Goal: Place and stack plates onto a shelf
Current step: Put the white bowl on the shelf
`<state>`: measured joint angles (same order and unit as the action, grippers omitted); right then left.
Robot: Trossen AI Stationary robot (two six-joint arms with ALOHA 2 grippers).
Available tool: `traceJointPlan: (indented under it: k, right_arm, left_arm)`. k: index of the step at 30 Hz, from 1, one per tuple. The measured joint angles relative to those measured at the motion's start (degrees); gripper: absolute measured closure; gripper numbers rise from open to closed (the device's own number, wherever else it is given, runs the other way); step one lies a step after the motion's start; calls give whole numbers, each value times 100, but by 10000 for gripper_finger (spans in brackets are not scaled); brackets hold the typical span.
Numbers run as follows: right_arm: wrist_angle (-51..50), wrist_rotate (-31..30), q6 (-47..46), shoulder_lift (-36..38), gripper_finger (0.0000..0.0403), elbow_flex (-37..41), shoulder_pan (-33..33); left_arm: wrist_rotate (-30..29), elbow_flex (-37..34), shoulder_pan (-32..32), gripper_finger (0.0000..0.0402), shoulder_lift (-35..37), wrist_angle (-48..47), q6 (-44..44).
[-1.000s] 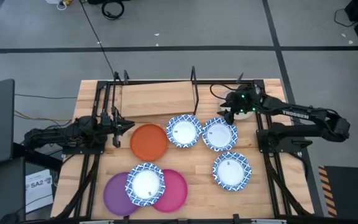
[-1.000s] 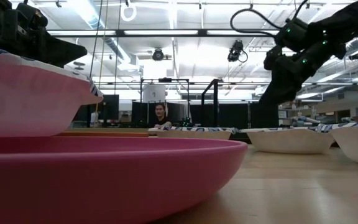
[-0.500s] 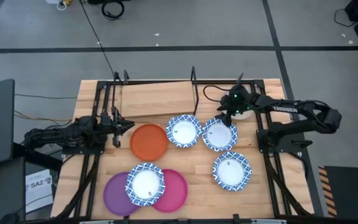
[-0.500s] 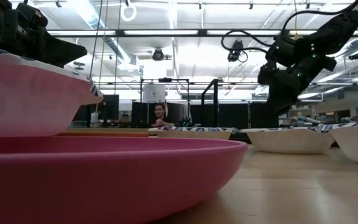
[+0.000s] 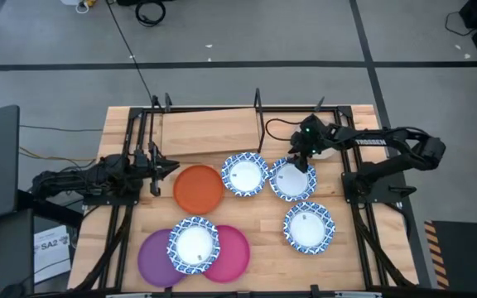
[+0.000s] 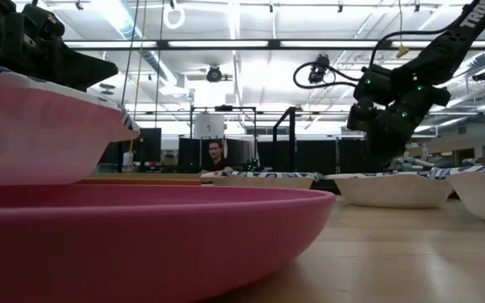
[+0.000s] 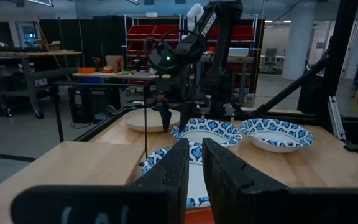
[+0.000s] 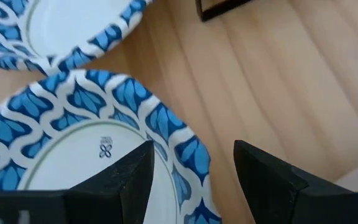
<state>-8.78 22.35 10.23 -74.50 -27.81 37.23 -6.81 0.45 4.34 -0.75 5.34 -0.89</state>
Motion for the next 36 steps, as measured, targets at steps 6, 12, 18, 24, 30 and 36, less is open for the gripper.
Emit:
traceJointPlan:
  k: [6, 12, 18, 24, 30, 36]
  right_arm:
    - [-8, 24, 49, -269, 182, 0, -2]
    - [-21, 26, 51, -316, 216, 2, -4]
    - [-22, 26, 51, -314, 255, 2, -4]
    - [-24, 26, 51, -314, 287, 2, -4]
    - [-24, 55, 49, -312, 320, 2, -4]
    - [-26, 68, 49, -308, 353, 2, -7]
  left_arm:
    - [-1, 0, 0, 349, 1, 0, -2]
    - [-2, 0, 0, 349, 0, 0, -2]
    - [-1, 0, 0, 349, 0, 0, -1]
    - [-1, 0, -1, 349, 0, 0, -1]
    - [0, 0, -1, 349, 0, 0, -1]
    - [0, 0, 0, 349, 0, 0, 0]
